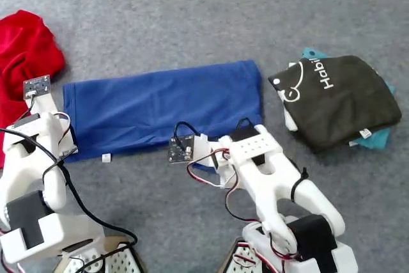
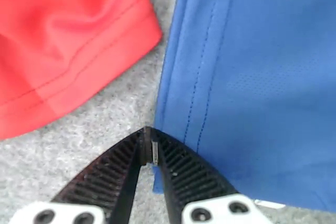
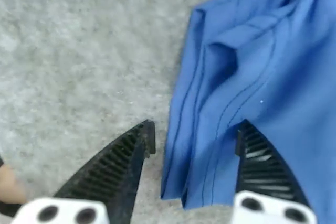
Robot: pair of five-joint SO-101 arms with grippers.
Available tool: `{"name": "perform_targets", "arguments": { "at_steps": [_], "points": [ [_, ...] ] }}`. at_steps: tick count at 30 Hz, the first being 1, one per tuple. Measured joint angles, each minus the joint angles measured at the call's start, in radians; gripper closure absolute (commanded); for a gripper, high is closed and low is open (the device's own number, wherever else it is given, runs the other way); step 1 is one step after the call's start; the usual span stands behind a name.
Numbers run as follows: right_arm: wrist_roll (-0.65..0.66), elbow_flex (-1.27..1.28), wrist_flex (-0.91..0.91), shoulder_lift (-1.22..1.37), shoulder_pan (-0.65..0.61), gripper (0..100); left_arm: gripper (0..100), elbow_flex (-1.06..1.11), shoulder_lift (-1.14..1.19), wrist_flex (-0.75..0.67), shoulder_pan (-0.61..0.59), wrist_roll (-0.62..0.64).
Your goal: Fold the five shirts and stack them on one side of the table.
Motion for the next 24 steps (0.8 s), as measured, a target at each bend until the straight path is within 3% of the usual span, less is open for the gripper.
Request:
{"name": "perform_targets", "arguments": {
  "at_steps": [7,15,24],
  "points": [
    [-0.003,-0.003,-0.08,-0.003,0.003,98.5,97,0.0,0.0,0.0,0.0,0.0],
    [-0.006,-0.005,-0.101,0.008,0.026,98.3,97,0.0,0.0,0.0,0.0,0.0],
    [-0.006,-0.232,-0.041,0.012,0.115,98.4,97,0.0,0.0,0.0,0.0,0.0]
  ]
}}
